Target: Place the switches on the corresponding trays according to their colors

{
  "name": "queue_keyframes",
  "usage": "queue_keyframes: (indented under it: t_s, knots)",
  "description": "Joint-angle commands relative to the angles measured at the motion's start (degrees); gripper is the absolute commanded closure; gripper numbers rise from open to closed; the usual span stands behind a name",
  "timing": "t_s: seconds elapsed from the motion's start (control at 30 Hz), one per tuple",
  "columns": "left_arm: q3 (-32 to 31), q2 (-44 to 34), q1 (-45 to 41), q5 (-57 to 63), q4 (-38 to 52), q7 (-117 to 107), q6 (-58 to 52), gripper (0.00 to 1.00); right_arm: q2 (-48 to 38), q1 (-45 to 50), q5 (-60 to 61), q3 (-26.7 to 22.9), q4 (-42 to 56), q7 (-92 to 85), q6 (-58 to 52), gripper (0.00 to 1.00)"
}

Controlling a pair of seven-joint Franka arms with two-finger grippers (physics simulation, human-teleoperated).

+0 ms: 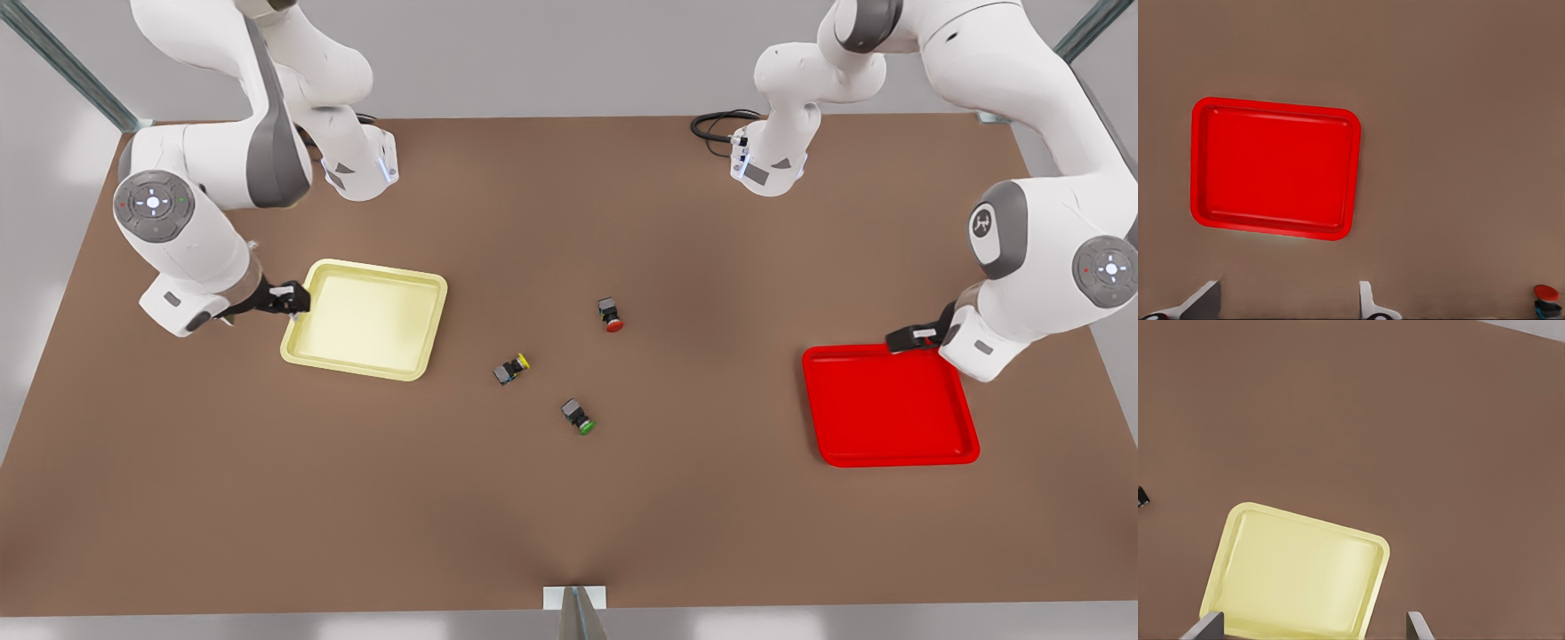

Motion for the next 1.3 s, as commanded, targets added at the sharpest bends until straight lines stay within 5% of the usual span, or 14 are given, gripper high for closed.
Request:
queue_keyframes:
  t_s: [0.0, 0.1, 0.23, 0.37, 0.7, 1.07, 1.27]
  knots:
    - [0.0, 0.0, 0.1, -1.5, 0.1, -0.1, -0.2, 0.0, 0.0, 0.1, 0.0, -0.1, -0.1, 0.0, 0.0, 0.0]
    - [0.1, 0.7, -0.6, -1.3, 0.1, 0.2, -0.8, 0.0, 1.3, 0.8, 0.4, 0.0, 0.0, 1.7, 0.0, 0.0]
    - [-2.8, 4.2, -3.3, -1.3, 1.8, -0.8, -1.3, 0.0, 11.3, 9.7, 7.5, 0.9, -0.1, 32.2, 4.6, 0.0]
    - [-2.9, 6.1, -9.4, -1.5, 1.8, -10.2, -1.4, 0.0, 21.2, 21.2, 15.2, 0.9, -9.9, 60.3, 30.9, 0.0]
    - [-4.3, 11.9, -27.6, -9.0, 1.8, -42.1, -5.3, 0.0, 29.8, 23.2, 20.6, 0.9, -10.0, 73.0, 43.6, 0.0]
    - [-6.4, 15.7, -32.6, -11.2, 0.5, -53.2, -0.4, 0.0, 31.7, 21.9, 22.9, 0.7, -11.4, 73.7, 47.0, 0.0]
    - [-12.0, 12.7, -33.9, -11.2, -15.2, -53.3, 15.3, 0.0, 32.1, 22.1, 25.5, 0.7, -14.5, 72.8, 52.7, 0.0]
